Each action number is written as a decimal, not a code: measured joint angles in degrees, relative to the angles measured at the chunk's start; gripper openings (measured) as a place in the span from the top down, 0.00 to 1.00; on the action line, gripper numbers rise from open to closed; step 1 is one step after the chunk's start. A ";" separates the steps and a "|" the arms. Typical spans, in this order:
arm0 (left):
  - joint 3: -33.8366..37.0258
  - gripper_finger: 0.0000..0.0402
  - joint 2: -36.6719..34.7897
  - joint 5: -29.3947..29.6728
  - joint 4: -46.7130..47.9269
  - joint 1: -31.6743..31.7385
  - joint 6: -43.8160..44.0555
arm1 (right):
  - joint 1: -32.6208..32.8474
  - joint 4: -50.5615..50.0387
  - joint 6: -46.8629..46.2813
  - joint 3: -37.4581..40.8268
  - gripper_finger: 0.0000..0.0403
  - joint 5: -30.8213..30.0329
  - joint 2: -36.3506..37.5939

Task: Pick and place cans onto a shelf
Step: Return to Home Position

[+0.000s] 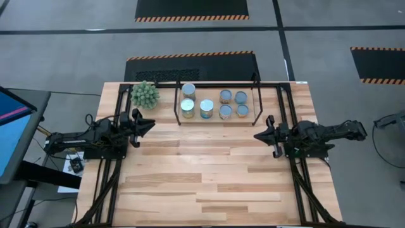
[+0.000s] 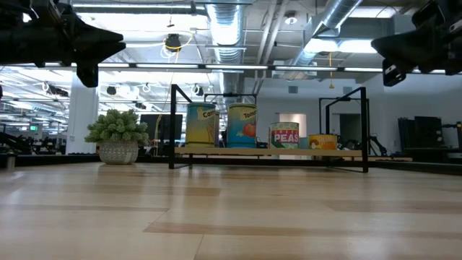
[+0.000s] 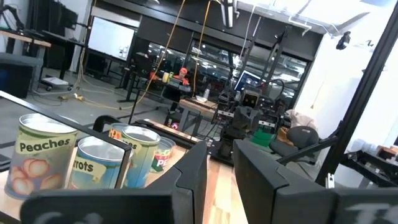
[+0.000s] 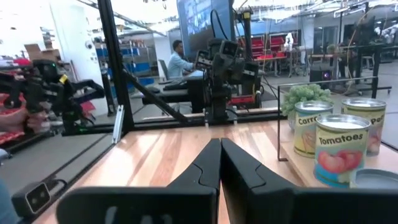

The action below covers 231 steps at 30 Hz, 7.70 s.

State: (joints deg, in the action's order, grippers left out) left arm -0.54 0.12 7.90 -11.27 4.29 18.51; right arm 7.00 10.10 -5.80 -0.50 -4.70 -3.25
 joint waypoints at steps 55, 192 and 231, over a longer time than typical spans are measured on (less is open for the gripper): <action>0.07 0.83 0.14 -6.56 9.64 -0.02 -0.45 | 0.60 -4.61 -4.28 -0.47 0.92 -4.38 3.12; 0.07 0.83 0.14 -6.49 9.64 -0.02 -0.71 | 0.60 -8.37 -4.28 -0.50 0.92 -4.36 3.10; 0.07 0.83 0.14 -6.49 9.65 0.00 -0.71 | 0.60 -8.37 -4.28 -0.50 0.92 -4.35 3.08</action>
State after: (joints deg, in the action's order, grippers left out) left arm -0.47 0.26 1.41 -1.62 4.29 17.80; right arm 7.59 1.74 -10.09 -0.99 -9.05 -0.16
